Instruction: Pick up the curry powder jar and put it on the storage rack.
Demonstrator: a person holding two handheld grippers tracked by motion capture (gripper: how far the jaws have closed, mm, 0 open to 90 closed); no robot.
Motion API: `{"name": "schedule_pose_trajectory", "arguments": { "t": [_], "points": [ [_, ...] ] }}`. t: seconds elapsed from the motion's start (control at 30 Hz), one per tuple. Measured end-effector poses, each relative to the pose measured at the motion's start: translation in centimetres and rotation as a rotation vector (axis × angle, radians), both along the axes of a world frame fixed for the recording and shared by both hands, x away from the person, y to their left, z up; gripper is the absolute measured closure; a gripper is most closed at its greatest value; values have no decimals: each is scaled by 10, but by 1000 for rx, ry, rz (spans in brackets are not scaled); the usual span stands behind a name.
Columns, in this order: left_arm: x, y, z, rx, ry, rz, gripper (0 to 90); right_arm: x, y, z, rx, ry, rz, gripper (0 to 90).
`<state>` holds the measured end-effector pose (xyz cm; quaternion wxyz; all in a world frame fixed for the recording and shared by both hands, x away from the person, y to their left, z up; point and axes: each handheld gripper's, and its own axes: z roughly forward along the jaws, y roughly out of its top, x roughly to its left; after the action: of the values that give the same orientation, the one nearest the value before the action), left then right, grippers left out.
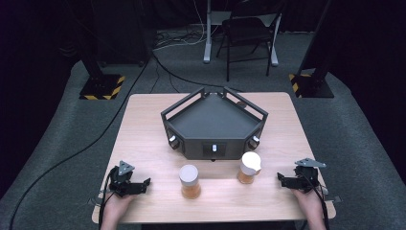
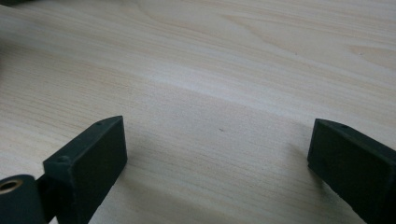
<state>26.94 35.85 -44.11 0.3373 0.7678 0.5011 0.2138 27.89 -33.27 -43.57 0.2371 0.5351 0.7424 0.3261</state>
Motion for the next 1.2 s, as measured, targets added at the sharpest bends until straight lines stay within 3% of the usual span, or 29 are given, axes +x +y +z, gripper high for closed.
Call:
{"name": "schedule_pose_trajectory", "arguments": {
  "t": [0.53,1.2],
  "points": [
    [0,1,0,0,4,-7,26,0,0,0,-1,1,0,34],
    [-4,14,3,-53,-11,-24,53,0,0,0,-1,1,-1,33]
  ]
}}
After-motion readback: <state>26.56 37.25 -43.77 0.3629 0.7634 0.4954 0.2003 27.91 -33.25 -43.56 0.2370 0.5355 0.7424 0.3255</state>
